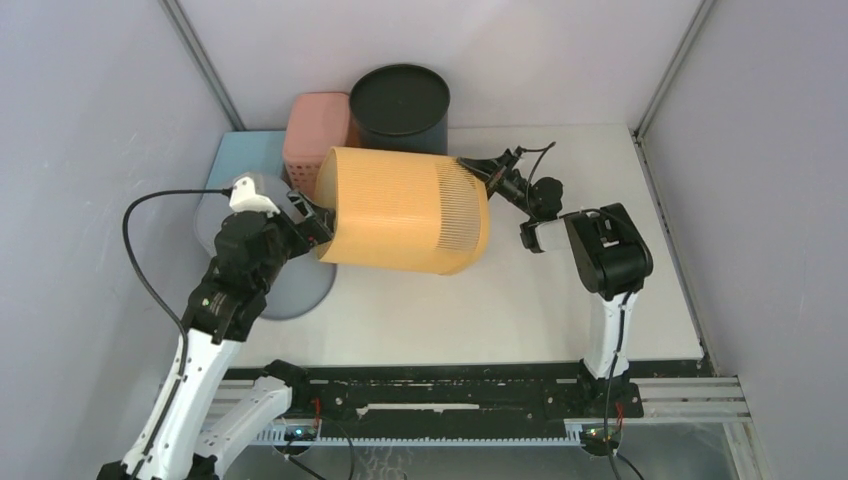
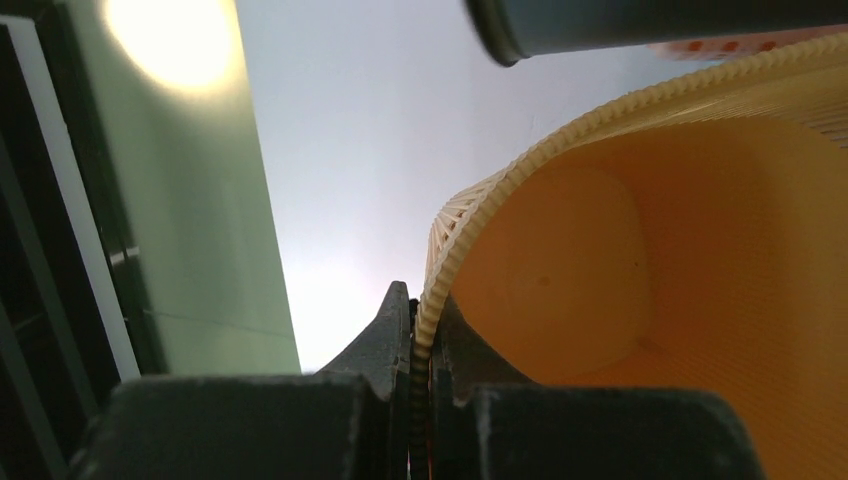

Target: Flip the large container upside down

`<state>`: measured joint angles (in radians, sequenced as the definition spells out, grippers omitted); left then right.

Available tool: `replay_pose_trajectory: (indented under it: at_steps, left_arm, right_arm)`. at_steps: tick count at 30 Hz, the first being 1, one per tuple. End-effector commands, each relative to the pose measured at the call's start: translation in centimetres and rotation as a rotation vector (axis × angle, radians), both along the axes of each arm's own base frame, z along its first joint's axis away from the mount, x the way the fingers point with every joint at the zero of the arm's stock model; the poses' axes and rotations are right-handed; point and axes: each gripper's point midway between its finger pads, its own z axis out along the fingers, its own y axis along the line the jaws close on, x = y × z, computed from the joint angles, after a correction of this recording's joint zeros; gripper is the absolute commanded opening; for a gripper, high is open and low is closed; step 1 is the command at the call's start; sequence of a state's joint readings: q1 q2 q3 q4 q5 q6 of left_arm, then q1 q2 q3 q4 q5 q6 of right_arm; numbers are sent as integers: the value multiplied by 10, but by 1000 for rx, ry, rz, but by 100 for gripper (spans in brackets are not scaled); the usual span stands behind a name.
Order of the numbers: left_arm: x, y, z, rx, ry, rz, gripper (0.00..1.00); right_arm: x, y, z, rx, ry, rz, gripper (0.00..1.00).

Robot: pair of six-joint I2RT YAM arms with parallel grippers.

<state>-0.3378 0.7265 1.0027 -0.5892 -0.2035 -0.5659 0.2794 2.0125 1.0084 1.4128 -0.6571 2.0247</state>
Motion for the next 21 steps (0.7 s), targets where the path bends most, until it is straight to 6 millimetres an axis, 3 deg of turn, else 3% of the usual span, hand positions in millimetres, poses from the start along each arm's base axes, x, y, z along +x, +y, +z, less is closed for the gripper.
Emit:
replay_pose_trajectory:
  at_steps: [1, 11, 13, 16, 21]
  left_arm:
    - [17, -6, -3, 2, -7, -18, 100]
    - [38, -25, -9, -43, 12, -65, 100]
    - [42, -31, -7, -59, 14, -83, 100]
    - [46, -39, -3, -83, 7, -113, 100]
    - [50, -48, 4, -105, 1, -143, 100]
  right_arm:
    - [-3, -4, 24, 132, 16, 1, 0]
    - [-4, 8, -17, 71, 74, 41, 2]
    - [-6, 11, -24, 53, 76, 58, 15]
    - [-11, 13, -36, 21, 81, 81, 48]
    - [-17, 7, -63, -49, 87, 89, 76]
